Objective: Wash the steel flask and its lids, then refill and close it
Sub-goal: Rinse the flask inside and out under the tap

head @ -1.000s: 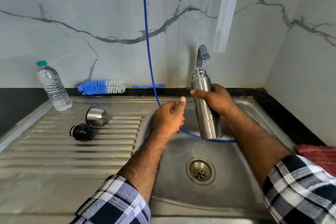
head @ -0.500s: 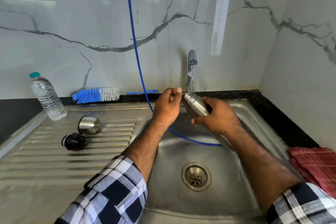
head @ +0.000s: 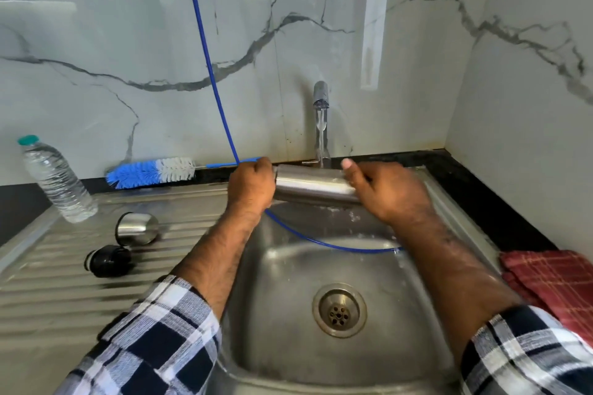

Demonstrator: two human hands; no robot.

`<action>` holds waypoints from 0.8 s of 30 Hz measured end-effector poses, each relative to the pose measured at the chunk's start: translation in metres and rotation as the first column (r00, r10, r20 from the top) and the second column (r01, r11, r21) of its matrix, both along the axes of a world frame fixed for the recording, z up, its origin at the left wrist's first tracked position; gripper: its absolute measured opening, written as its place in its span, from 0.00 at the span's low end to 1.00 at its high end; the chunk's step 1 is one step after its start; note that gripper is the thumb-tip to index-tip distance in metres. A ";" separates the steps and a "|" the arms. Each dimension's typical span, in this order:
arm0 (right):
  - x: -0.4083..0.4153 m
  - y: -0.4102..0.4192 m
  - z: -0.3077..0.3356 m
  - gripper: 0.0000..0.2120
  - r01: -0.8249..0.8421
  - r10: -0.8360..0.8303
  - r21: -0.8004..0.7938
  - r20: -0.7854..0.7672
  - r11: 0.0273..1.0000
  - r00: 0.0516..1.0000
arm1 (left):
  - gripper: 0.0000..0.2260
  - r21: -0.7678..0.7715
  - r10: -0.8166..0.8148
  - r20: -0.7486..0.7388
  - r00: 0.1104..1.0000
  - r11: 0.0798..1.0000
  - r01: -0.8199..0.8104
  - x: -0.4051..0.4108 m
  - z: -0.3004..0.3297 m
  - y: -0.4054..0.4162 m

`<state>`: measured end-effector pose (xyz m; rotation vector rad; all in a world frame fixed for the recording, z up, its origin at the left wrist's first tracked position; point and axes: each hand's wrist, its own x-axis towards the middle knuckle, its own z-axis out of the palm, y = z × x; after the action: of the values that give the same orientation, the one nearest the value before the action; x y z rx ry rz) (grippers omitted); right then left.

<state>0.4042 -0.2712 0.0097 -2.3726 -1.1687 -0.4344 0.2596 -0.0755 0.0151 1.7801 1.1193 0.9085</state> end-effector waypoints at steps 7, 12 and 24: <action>-0.027 0.027 -0.007 0.34 0.019 -0.019 0.023 0.016 1.000 1.000 | 0.20 0.093 0.131 -0.070 0.989 0.988 -0.124 -0.034 -0.005 -0.030; -0.060 0.048 -0.005 0.29 -0.052 0.030 0.092 0.228 0.994 0.973 | 0.20 0.151 0.169 -0.042 0.985 0.975 -0.161 -0.033 -0.006 -0.043; -0.025 0.029 0.008 0.22 0.045 -0.005 0.052 -0.591 0.998 0.806 | 0.23 0.432 0.127 0.195 0.972 0.879 -0.202 -0.047 -0.011 -0.029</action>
<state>0.3791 -0.2418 0.0179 -2.2168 -0.8085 0.2598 0.2126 -0.1047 0.0039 1.9476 1.0221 1.4885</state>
